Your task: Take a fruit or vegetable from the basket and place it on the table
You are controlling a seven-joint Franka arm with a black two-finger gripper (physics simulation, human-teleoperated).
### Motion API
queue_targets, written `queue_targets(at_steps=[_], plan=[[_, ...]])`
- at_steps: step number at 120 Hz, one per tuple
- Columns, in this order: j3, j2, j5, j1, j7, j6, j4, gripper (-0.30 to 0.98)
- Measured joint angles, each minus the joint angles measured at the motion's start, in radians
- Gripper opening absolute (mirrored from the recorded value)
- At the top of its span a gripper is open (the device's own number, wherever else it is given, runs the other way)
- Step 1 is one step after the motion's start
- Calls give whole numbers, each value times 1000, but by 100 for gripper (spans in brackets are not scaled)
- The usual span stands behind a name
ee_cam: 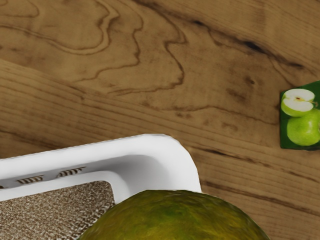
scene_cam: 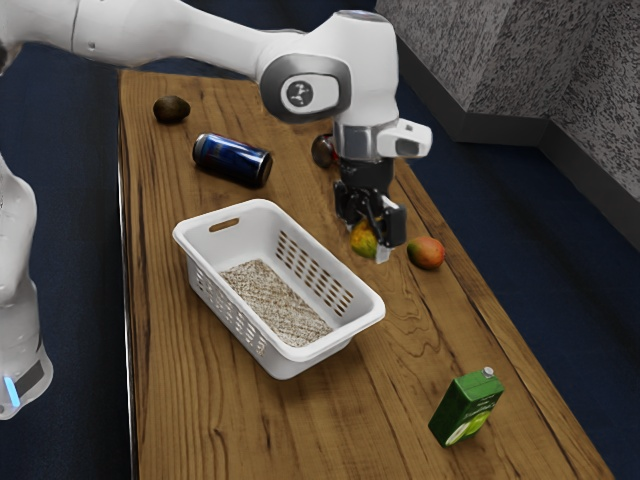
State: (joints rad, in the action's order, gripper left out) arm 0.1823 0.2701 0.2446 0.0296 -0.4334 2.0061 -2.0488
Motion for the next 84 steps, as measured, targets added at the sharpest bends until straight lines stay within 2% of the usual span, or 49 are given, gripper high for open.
queue_targets(at_steps=[11, 20, 33, 40, 54, 64, 72, 79, 84], plan=[[0, -95, 2, 34, 0, 1, 158, 31], [-4, -177, 2, 36, 4, 1, 242, 30], [-5, -358, 1, 35, 23, 2, 443, 30], [-5, -406, 1, 37, 34, 2, 494, 30], [-7, -424, 47, 68, 57, 2, 508, 51], [-11, -424, 73, 71, 70, 3, 503, 59], [-75, -395, 93, 81, 51, 25, 478, 62], [-99, -307, 38, 52, -52, 18, 468, 65], [-118, -261, 2, 37, -176, -52, 508, 66]])
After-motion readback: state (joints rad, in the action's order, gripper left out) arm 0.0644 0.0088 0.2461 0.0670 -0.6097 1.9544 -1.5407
